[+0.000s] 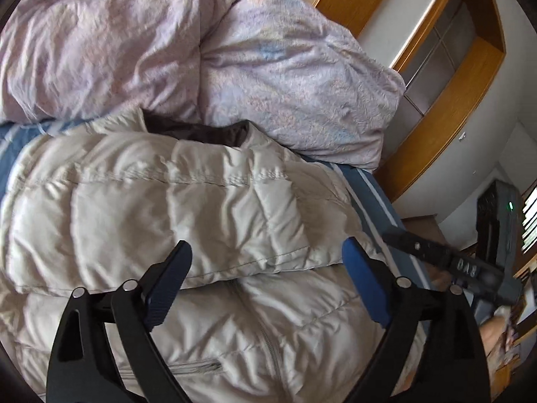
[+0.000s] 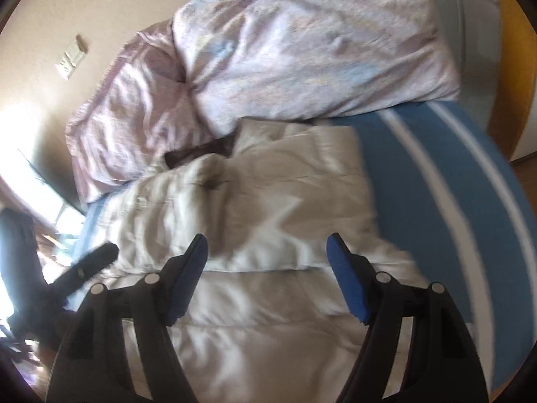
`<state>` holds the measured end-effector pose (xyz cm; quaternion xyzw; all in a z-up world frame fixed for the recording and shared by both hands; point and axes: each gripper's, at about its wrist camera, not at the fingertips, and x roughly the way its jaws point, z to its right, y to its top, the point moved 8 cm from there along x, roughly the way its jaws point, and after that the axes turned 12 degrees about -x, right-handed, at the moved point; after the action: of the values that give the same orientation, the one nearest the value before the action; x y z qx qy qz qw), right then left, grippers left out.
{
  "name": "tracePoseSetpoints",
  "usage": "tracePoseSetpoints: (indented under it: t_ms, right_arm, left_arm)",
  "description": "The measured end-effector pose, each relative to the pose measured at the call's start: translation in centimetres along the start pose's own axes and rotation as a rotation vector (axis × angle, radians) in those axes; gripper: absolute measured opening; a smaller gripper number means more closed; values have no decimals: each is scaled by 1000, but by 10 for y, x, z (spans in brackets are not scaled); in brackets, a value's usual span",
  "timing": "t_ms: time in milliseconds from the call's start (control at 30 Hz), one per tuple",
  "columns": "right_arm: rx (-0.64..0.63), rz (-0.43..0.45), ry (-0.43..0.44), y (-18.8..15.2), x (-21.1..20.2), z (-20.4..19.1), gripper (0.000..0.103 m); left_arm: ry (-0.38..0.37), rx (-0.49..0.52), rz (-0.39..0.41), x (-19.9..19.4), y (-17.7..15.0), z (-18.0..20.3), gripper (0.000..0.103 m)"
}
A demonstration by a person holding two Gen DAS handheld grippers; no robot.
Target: Fold large clothes
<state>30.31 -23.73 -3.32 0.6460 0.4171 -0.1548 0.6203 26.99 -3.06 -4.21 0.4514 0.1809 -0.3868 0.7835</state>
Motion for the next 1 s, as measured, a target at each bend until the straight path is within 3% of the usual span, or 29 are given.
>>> tracePoseSetpoints:
  t_ms: [67, 167, 433, 533, 600, 667, 767, 933, 1000]
  right_arm:
    - [32, -42, 89, 2, 16, -13, 70]
    - [73, -114, 148, 2, 44, -27, 61]
    - [121, -207, 162, 0, 96, -41, 49]
    - [117, -226, 159, -1, 106, -45, 36]
    - [108, -201, 142, 0, 104, -46, 16]
    - [91, -155, 132, 3, 96, -46, 12]
    - [93, -125, 90, 5, 89, -40, 10]
    - [103, -219, 16, -13, 117, -27, 12]
    - [48, -236, -13, -12, 118, -31, 15]
  left_arm:
    - [60, 38, 42, -18, 0, -11, 97]
    - [180, 85, 100, -45, -1, -36, 97]
    - [366, 17, 156, -108, -14, -126, 99]
    - [394, -39, 158, -122, -18, -154, 99]
    - [426, -84, 160, -131, -21, -174, 99]
    - [449, -119, 163, -138, -23, -190, 99]
    - [451, -164, 159, -145, -27, -207, 99]
    - [452, -202, 128, -146, -35, -225, 99]
    - [442, -209, 106, -145, -40, -229, 99]
